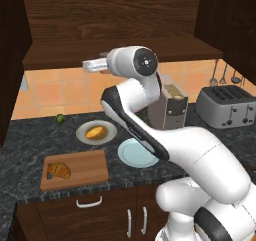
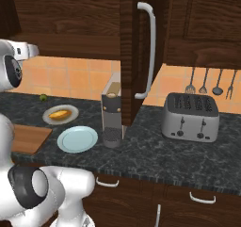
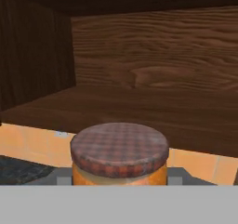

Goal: From the different types of pastries on the counter, select a croissant and place it on the cutting board. Then retrieve a jar of jam from the cabinet and place it alongside the croissant on the cutting board.

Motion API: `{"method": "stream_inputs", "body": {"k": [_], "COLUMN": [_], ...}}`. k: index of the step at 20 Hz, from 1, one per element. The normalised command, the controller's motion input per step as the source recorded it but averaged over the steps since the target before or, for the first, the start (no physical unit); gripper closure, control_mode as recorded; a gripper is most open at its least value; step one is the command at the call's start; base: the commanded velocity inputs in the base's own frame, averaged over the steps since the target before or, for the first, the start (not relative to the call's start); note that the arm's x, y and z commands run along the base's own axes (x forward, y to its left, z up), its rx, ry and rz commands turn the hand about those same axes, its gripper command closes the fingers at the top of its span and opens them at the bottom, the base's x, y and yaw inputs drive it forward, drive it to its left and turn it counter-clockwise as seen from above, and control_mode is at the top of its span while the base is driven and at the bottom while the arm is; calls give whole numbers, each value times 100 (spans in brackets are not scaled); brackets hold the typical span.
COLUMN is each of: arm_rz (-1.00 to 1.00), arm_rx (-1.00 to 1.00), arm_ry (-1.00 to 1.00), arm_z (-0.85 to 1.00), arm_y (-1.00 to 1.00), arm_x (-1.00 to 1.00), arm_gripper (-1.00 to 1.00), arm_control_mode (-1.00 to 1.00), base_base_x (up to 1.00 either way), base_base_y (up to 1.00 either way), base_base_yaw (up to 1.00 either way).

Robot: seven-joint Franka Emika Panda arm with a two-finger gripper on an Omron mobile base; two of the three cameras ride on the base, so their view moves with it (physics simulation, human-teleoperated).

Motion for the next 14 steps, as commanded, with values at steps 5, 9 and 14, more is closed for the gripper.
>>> {"method": "stream_inputs", "body": {"k": [5, 9, 14], "arm_rz": [0, 0, 4], "arm_rx": [0, 0, 0], "arm_ry": [0, 1, 12], "arm_z": [-30, -50, -94], "arm_y": [0, -1, -2], "arm_x": [-100, -100, -100], "arm_gripper": [100, 100, 100], "arm_control_mode": [-100, -100, -100], "base_base_x": [0, 0, 0], "base_base_y": [0, 0, 0], "base_base_yaw": [0, 0, 0]}}
